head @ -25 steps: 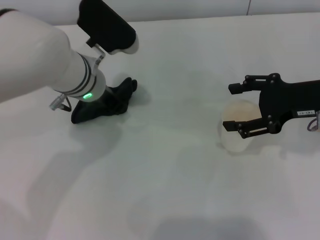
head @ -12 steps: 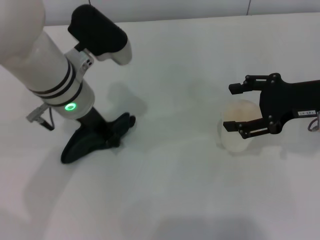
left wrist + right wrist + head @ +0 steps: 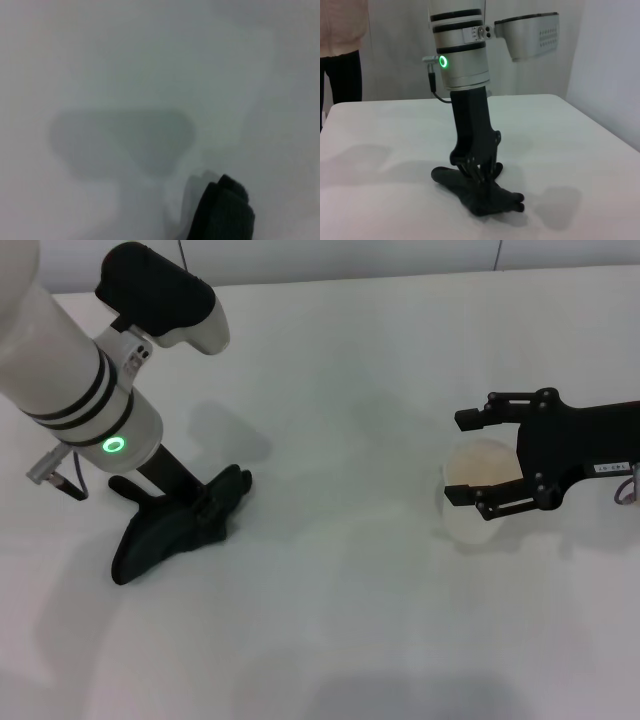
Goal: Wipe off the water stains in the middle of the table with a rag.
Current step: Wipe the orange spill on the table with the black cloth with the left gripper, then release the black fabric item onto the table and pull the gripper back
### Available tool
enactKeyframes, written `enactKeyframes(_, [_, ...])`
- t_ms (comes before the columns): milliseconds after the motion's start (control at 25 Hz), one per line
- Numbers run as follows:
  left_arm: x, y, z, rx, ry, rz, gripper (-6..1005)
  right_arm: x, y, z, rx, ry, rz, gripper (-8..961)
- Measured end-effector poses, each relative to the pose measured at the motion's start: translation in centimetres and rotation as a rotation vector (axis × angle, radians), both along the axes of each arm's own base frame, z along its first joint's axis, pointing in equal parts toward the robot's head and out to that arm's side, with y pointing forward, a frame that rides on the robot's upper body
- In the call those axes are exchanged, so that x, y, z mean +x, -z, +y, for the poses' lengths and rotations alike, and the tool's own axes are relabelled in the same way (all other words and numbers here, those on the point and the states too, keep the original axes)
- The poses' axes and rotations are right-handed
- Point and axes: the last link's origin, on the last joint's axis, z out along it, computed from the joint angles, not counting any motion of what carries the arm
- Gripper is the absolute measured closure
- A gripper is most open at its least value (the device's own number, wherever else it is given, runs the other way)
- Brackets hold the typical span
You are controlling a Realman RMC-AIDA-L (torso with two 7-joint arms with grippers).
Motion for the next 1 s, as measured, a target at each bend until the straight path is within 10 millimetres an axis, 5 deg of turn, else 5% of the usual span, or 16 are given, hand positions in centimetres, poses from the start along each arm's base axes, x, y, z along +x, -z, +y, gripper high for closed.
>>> enactKeyframes(160, [0.03,0.33,-0.21,-0.007,0.004,-0.029,908,0.05,0.02,-0.07,-0.002,0.002,0.001,96])
enactKeyframes(600, [0.12,0.39,-0.26,-0.006,0.005,-0.036,468,0.12,0.02,-0.29,-0.012,0.002,0.005,96])
enactKeyframes(1000, [0.14,0.48,-0.38,-0.015,0.004,-0.038,198,0.14,0.11,-0.32,-0.016,0.004,0.005,96])
